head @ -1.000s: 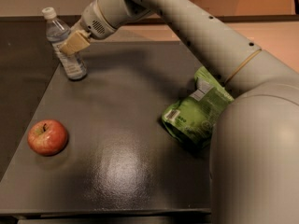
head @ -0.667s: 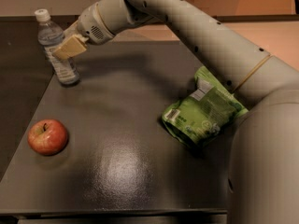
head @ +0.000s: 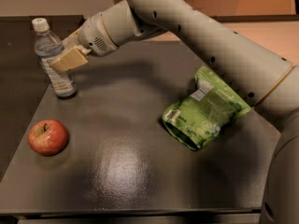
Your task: Move blue plastic bottle near apple
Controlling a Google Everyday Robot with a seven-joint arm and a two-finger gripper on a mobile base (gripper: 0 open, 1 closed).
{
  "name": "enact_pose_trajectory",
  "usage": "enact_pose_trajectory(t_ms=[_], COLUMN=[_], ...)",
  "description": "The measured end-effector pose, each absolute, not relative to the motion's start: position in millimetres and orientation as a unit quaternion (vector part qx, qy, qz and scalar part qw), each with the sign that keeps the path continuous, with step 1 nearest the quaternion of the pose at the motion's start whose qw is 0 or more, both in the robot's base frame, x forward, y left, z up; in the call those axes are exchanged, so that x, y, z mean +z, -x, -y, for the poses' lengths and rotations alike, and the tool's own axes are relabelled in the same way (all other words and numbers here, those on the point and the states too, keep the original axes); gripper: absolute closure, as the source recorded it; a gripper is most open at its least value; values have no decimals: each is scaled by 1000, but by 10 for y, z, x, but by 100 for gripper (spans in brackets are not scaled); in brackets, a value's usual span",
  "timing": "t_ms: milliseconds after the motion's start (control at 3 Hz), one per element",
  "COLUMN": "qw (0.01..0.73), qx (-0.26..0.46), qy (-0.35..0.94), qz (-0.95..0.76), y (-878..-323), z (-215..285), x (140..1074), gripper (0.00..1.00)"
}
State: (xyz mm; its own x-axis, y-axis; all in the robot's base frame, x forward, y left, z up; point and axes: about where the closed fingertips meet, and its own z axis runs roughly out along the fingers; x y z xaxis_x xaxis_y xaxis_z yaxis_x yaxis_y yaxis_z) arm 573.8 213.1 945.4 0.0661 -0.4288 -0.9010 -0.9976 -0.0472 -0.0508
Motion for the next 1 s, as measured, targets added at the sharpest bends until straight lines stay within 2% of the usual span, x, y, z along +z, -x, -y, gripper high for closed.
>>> enact_pose_trajectory(t_ms=[1000], qw=[344], qx=[376], qy=[635], qz=[-581], y=[-5284], z=[-2029], x=[9322], gripper=[100])
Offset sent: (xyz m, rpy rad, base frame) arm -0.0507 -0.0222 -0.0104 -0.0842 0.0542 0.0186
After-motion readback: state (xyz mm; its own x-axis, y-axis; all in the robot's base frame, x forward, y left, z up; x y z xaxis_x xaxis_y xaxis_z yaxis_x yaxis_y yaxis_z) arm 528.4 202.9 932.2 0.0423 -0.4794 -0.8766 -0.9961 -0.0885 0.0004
